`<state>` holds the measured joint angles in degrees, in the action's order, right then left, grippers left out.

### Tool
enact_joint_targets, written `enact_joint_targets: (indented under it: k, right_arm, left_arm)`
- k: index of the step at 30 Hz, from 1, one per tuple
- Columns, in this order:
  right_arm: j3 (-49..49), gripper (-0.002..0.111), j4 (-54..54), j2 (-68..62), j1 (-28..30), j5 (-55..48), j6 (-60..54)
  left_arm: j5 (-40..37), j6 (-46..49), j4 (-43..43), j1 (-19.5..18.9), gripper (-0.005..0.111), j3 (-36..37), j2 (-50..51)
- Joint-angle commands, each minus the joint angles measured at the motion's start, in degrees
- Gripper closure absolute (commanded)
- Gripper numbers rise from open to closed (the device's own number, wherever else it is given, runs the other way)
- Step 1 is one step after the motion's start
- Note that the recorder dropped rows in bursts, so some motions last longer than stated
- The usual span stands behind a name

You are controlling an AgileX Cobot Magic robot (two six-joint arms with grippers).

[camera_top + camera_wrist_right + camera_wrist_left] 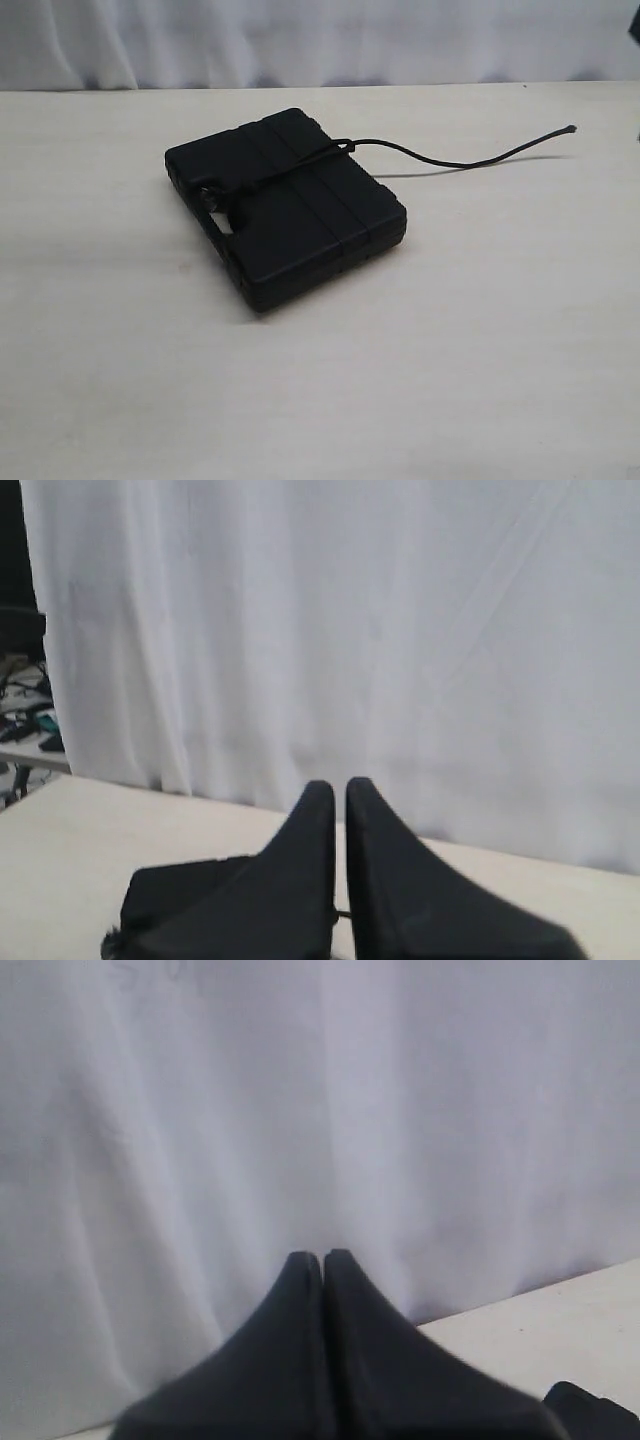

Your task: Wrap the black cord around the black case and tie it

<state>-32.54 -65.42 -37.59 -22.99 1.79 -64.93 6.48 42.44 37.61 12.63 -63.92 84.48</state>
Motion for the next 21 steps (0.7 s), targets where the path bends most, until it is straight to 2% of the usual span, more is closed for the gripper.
enact_joint_targets:
  k: [1,5,11,21]
  right_arm:
    - [0.2,0.104,-1.2,4.9,0.3,-0.6,0.3]
    - [0.2,0.104,-1.3,8.5,0.3,-1.0,0.3]
    - [0.2,0.104,-1.3,11.7,0.3,-3.9,0.3]
    - [0.2,0.104,-1.3,11.7,0.3,-4.0,0.3]
  left_arm:
    - [3.9,-3.2,0.9,0.0,0.107,6.4,-5.9]
    - [4.0,-6.9,0.7,0.0,0.107,10.5,-12.2]
    - [2.9,-6.9,0.6,0.2,0.107,16.0,-24.3]
    - [-4.5,-6.7,-4.0,7.9,0.107,19.9,-38.8]
